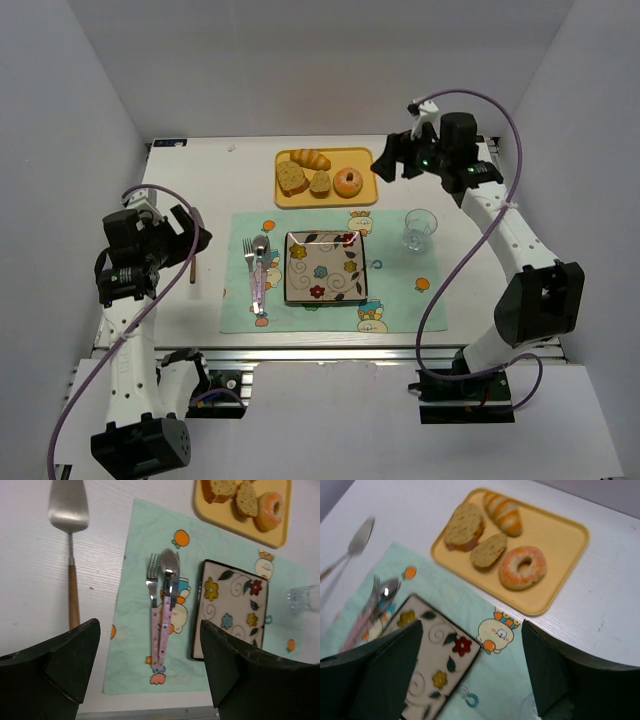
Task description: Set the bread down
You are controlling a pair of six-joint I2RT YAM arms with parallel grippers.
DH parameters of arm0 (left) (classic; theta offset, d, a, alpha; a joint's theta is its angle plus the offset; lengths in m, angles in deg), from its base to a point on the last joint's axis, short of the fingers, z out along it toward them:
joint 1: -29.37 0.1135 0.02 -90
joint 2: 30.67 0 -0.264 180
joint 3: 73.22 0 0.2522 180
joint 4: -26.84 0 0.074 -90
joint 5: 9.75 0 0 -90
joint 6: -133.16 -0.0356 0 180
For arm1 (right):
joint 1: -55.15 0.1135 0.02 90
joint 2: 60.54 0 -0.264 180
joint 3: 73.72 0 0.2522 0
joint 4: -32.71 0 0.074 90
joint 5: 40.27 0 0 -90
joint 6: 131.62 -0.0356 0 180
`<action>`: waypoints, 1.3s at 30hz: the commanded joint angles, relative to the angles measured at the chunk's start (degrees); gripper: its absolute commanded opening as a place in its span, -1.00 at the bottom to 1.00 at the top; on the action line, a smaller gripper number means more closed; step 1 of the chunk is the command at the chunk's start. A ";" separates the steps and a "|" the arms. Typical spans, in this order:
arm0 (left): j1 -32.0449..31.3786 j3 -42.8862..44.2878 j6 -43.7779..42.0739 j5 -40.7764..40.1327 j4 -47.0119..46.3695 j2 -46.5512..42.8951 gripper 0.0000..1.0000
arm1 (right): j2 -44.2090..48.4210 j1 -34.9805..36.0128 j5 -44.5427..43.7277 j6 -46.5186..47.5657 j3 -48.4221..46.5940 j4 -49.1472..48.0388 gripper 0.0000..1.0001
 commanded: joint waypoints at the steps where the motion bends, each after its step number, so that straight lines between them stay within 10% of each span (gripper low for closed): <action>1: 0.35 2.49 -3.71 -4.22 -0.89 0.79 0.76 | 4.20 -4.66 25.47 13.57 5.89 -2.24 0.60; 4: 0.35 1.96 -5.91 -8.96 -2.02 1.06 0.22 | 4.74 -7.84 37.21 21.12 7.15 1.86 -0.77; 5: 0.35 1.18 -6.52 -10.46 -2.29 1.06 -0.32 | 4.48 -7.58 37.83 24.01 6.89 3.36 -1.00; 7: 0.35 0.21 -6.96 -15.82 -2.91 1.32 -0.77 | 3.78 -7.32 38.36 25.00 6.88 5.39 -1.00; 10: 0.35 -2.08 -8.54 -19.08 -3.96 2.54 -0.76 | 3.07 -6.61 38.28 26.58 6.80 8.73 -0.26; 13: 0.26 -3.31 -9.77 -21.55 -5.19 5.35 0.16 | 3.51 -6.00 37.66 27.90 8.10 10.76 0.13; 18: 0.17 -3.66 -10.83 -20.14 -6.94 10.10 0.69 | 4.21 -6.00 37.66 27.20 10.83 9.71 0.21; 39: 0.26 -18.25 -12.50 -11.71 -30.06 22.85 0.47 | 3.25 -6.00 40.21 23.86 14.44 6.63 0.38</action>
